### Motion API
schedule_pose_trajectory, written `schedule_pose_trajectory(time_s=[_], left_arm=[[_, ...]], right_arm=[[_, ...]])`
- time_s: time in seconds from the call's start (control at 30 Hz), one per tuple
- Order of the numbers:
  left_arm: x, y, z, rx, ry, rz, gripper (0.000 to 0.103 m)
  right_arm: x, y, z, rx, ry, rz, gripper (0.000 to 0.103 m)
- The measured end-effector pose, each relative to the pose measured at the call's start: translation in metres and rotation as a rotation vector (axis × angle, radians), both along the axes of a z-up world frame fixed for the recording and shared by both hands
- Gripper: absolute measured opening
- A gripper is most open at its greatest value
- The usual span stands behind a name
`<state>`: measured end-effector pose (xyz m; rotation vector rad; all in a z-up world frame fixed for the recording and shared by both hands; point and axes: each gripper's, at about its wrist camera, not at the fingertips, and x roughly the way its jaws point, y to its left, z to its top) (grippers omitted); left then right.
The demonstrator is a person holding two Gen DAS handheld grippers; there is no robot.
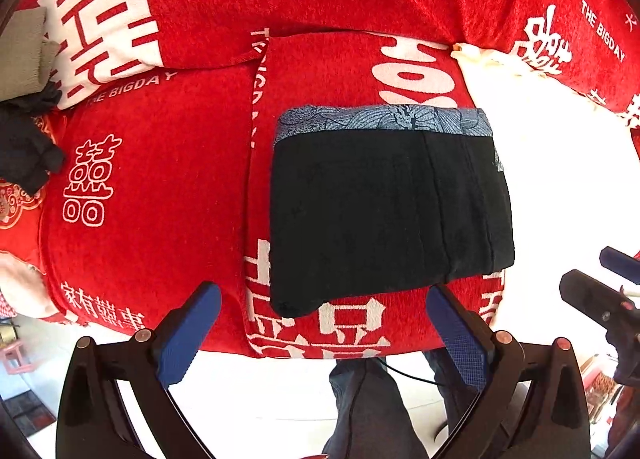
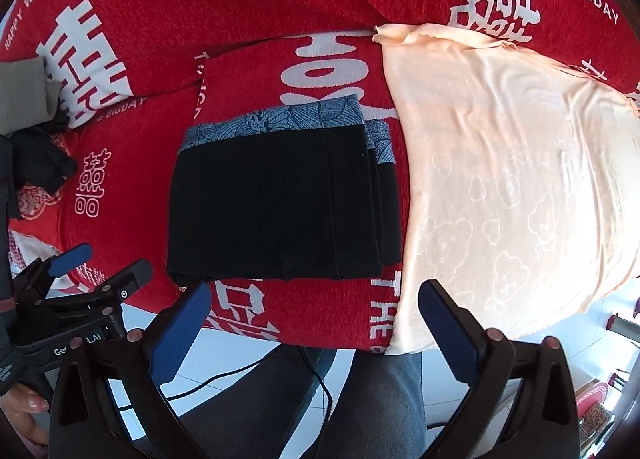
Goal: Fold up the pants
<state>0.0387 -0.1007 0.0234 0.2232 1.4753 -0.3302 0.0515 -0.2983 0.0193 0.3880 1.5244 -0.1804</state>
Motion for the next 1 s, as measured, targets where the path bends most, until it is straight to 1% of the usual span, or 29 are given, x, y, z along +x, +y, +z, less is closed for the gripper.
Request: schedule_pose_trajectory(time_s=[0.13,0.43,1.0], left_arm=[[0.001,0.002,0.003,0.010,-0.015,0.012,0.103],[0.002,0.007,0.006,0.004,-0.025,0.040,0.103],[-0.002,0.006,0.012,-0.009,-0.054,0.022,0.103]], right_arm=[[0.001,0.002,-0.002,0.000,0.023,0.001,0.103],[0.003,0.007,0.002,-0.015,0.024,0.016,0.103],[0.002,0.013,0.006,-0.042,0.029,0.019,0.103]])
